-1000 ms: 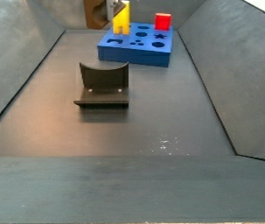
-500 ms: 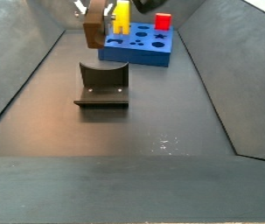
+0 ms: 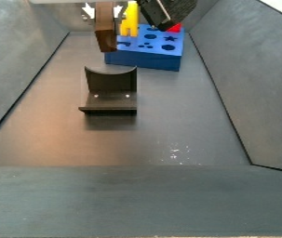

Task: Pick up the arch object. Move up. Place the arch object on the fixture. Regrasp the arch object. Move to above the board. Insert the arch object.
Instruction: Place the arch object on the fixture.

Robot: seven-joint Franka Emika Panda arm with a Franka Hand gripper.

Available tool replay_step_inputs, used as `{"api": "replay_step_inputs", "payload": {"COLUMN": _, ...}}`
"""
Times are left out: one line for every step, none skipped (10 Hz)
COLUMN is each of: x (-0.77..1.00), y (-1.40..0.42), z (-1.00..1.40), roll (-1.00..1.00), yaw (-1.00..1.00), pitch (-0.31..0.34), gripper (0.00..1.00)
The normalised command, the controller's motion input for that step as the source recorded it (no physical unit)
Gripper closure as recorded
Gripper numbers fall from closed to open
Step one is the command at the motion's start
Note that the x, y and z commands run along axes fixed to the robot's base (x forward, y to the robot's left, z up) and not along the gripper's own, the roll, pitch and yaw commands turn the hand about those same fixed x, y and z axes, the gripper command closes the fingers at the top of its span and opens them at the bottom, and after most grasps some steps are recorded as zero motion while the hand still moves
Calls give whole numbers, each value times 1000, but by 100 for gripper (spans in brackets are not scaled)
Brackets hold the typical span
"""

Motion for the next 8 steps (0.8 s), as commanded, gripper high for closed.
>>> {"api": "replay_step_inputs", "payload": {"x": 108, "y": 68, "z": -1000, "roll": -1000, "yaw": -241, "pitch": 57, "gripper": 100}}
{"api": "replay_step_inputs", "payload": {"x": 113, "y": 73, "z": -1000, "roll": -1000, "yaw": -259, "pitch": 19, "gripper": 100}}
{"api": "replay_step_inputs", "payload": {"x": 118, "y": 81, "z": -1000, "roll": -1000, "yaw": -260, "pitch": 16, "gripper": 100}}
{"api": "replay_step_inputs", "payload": {"x": 127, "y": 81, "z": -1000, "roll": -1000, "yaw": -257, "pitch": 4, "gripper": 100}}
{"api": "replay_step_inputs", "payload": {"x": 132, "y": 86, "z": -1000, "roll": -1000, "yaw": -258, "pitch": -9, "gripper": 100}}
{"api": "replay_step_inputs", "payload": {"x": 148, "y": 99, "z": -1000, "roll": -741, "yaw": -199, "pitch": -45, "gripper": 100}}
{"api": "replay_step_inputs", "payload": {"x": 159, "y": 107, "z": -1000, "roll": -620, "yaw": -172, "pitch": -60, "gripper": 100}}
{"api": "replay_step_inputs", "payload": {"x": 165, "y": 111, "z": -938, "roll": -321, "yaw": -105, "pitch": -65, "gripper": 100}}
